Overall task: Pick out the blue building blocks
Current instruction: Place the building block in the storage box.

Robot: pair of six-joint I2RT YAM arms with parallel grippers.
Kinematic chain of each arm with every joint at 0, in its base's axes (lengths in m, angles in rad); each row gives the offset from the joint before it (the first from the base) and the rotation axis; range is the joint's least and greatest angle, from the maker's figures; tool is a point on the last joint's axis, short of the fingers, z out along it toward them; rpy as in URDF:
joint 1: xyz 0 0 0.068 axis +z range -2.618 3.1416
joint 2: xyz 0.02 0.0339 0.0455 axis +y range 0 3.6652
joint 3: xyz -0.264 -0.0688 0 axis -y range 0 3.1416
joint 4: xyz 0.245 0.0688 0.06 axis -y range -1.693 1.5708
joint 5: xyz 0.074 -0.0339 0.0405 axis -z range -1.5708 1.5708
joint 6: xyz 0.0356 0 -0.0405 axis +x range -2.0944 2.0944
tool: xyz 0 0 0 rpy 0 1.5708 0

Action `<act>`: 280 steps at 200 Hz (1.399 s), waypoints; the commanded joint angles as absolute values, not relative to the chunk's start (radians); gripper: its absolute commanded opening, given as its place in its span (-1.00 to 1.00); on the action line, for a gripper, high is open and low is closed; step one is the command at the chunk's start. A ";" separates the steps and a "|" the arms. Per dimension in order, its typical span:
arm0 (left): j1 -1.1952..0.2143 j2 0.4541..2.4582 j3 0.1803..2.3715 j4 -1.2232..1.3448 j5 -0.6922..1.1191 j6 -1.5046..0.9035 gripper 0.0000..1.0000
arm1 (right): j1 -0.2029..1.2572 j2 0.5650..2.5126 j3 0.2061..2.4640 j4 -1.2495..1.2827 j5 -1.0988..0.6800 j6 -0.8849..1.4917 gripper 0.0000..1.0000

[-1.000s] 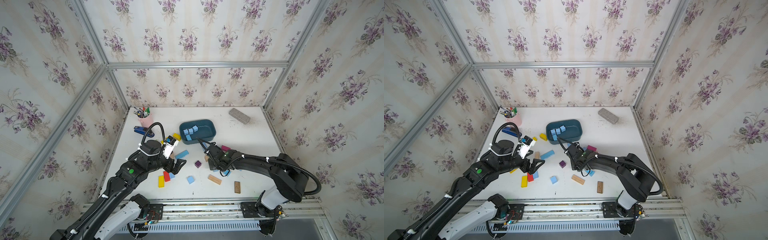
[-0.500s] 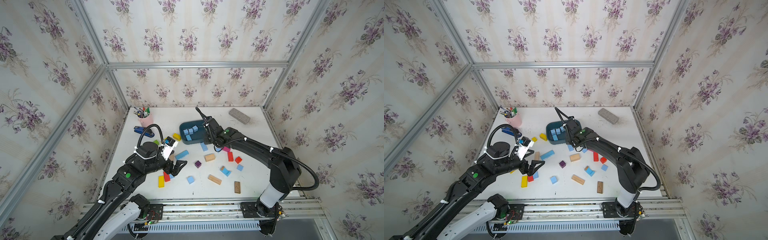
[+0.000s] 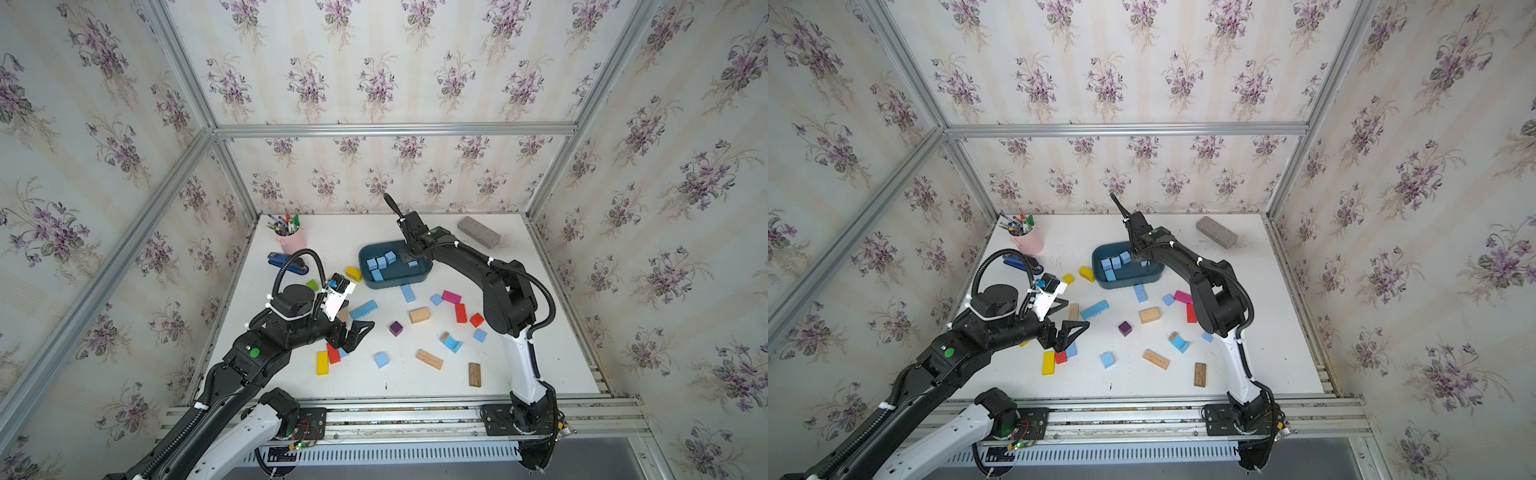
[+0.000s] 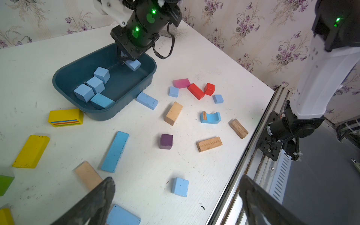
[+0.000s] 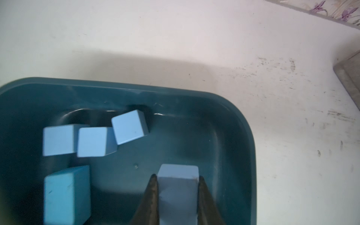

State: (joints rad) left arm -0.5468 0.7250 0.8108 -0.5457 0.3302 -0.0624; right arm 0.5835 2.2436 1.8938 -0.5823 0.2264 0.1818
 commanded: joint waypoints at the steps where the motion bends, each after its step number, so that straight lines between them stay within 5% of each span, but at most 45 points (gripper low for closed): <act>1: -0.546 0.727 0.810 -0.522 0.331 -0.048 0.99 | 0.570 2.303 1.939 -0.613 0.233 0.150 -0.74; 43: -0.546 0.727 0.808 -0.522 0.325 -0.049 0.99 | 0.552 2.392 2.015 -0.639 0.241 0.162 -0.62; 96: -0.546 0.731 0.802 -0.524 0.286 -0.053 0.99 | 0.552 2.418 2.055 -0.653 0.213 0.180 0.04; 138: -0.546 0.745 0.800 -0.534 0.252 -0.055 0.99 | 0.552 2.380 2.069 -0.678 0.182 0.193 0.18; 225: -0.564 0.874 0.845 -0.589 0.269 -0.061 0.98 | 0.575 1.918 1.634 -0.521 0.110 0.186 0.46; 280: -0.693 0.952 0.881 -0.652 0.183 -0.032 0.98 | 0.609 1.568 1.232 -0.420 -0.013 0.154 0.84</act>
